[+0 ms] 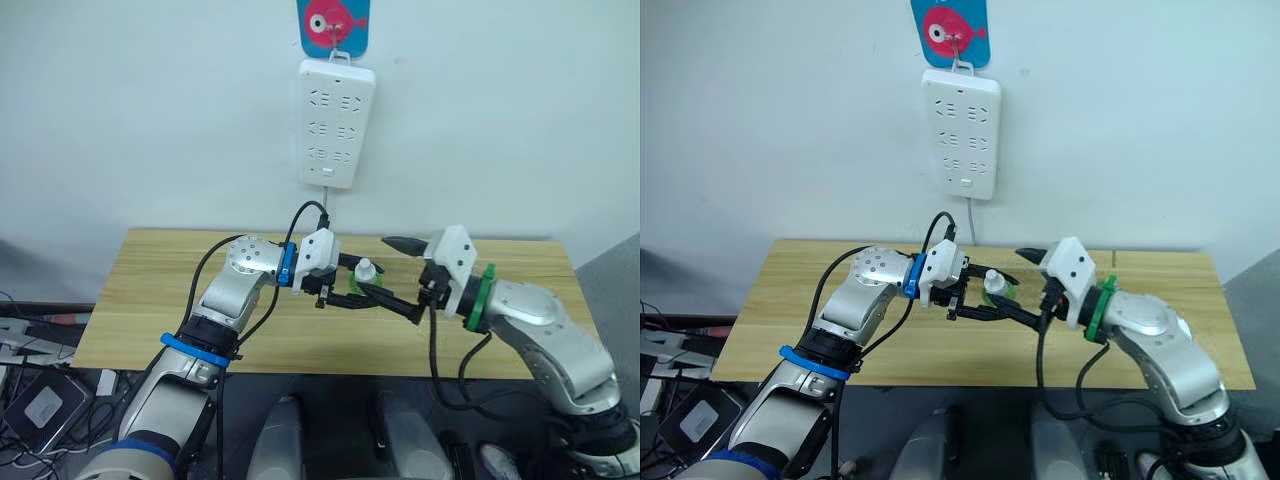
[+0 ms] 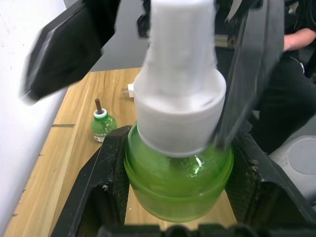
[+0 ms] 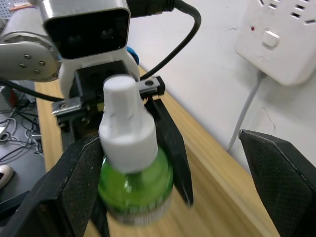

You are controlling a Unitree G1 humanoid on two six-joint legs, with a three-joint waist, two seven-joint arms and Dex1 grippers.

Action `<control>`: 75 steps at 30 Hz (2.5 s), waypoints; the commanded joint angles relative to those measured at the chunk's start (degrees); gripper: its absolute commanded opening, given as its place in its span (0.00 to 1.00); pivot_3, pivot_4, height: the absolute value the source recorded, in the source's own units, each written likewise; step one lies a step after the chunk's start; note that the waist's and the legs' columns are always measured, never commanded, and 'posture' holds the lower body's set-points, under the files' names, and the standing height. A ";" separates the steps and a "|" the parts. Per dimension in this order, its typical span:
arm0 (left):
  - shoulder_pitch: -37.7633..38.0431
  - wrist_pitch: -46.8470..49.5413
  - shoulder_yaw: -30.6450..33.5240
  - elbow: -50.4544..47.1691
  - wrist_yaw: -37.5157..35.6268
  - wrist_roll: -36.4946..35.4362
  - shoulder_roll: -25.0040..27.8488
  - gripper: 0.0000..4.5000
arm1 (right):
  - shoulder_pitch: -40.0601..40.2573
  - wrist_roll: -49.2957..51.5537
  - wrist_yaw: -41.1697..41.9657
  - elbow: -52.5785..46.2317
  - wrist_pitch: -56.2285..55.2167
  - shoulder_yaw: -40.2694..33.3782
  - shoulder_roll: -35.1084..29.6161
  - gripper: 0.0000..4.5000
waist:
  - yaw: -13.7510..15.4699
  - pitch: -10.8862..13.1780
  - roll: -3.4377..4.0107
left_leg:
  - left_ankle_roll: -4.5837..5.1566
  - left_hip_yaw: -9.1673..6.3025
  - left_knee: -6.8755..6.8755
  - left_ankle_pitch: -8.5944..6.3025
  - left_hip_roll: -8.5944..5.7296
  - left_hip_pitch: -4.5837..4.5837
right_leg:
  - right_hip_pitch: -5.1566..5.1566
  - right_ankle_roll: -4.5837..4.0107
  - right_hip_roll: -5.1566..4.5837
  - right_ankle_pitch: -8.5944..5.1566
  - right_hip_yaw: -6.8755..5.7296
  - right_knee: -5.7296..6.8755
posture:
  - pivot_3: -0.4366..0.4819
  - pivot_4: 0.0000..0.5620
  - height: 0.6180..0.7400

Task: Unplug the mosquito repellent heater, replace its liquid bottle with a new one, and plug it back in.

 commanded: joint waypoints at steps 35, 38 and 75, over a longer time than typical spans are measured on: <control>-0.83 -3.19 0.32 0.65 -2.08 0.71 -0.55 0.50 | -3.87 9.74 -1.83 -5.21 5.21 1.09 1.72 0.08 | -0.30 -0.13 -0.04 | 0.03 0.14 0.01 0.01 0.00 0.36 | 0.04 0.00 0.05 -0.01 0.12 0.47 | 0.38 0.37 1.00; -0.20 -3.21 0.36 0.21 -1.79 0.87 -0.46 0.50 | -4.90 8.46 -2.46 -6.31 2.85 0.02 1.94 0.08 | -0.30 -0.13 -0.04 | 0.03 0.13 0.01 0.01 0.00 0.36 | 0.04 0.00 0.05 -0.01 0.14 0.47 | 0.40 0.37 1.00; 6.09 0.95 3.64 -5.34 5.59 0.61 5.50 0.50 | -8.10 -23.56 -28.17 66.37 -46.00 -4.68 20.10 0.08 | 0.43 0.49 -0.10 | 0.05 0.23 -0.11 0.00 0.21 0.45 | 0.03 -0.14 0.16 -0.11 0.19 0.53 | 0.49 0.61 1.00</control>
